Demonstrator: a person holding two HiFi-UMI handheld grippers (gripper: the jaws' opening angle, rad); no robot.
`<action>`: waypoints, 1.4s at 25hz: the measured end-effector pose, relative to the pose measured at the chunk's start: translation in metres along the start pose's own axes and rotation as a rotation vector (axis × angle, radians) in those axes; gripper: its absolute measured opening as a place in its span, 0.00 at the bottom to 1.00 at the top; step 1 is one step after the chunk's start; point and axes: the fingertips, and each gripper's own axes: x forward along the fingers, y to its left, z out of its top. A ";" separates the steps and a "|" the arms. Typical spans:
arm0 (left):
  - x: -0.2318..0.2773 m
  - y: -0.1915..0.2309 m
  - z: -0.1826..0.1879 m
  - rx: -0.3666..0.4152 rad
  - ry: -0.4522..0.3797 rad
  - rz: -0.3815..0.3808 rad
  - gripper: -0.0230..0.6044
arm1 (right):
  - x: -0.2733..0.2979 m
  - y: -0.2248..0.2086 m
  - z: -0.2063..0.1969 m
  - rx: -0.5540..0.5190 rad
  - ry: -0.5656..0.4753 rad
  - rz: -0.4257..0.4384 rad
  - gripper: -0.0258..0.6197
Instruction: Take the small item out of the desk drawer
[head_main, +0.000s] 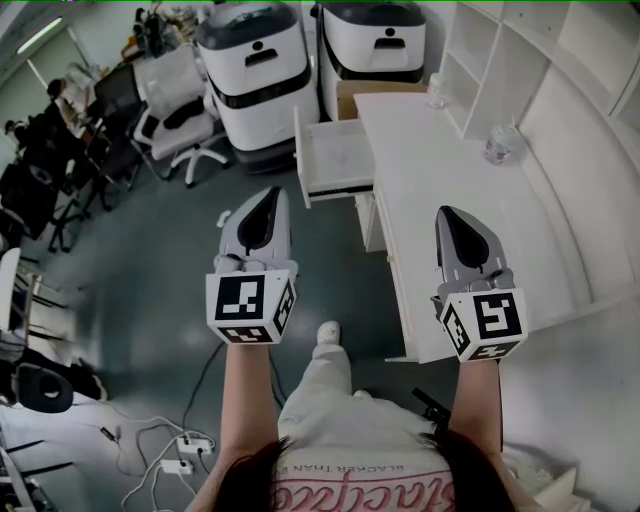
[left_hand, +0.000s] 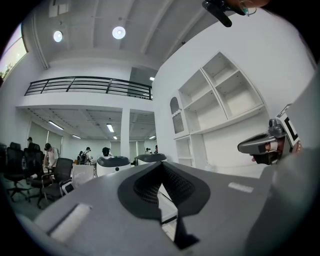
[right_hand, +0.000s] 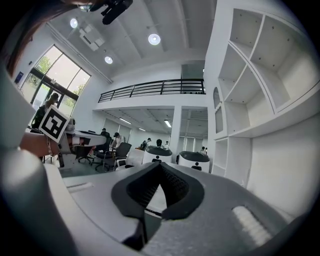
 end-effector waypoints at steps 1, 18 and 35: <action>0.007 0.004 -0.002 0.000 0.003 -0.003 0.06 | 0.008 -0.001 -0.002 0.002 0.005 -0.001 0.04; 0.148 0.081 -0.039 -0.029 0.053 -0.096 0.06 | 0.149 -0.029 -0.024 -0.014 0.116 -0.080 0.04; 0.219 0.129 -0.063 -0.040 0.073 -0.132 0.06 | 0.228 -0.038 -0.041 -0.005 0.152 -0.126 0.04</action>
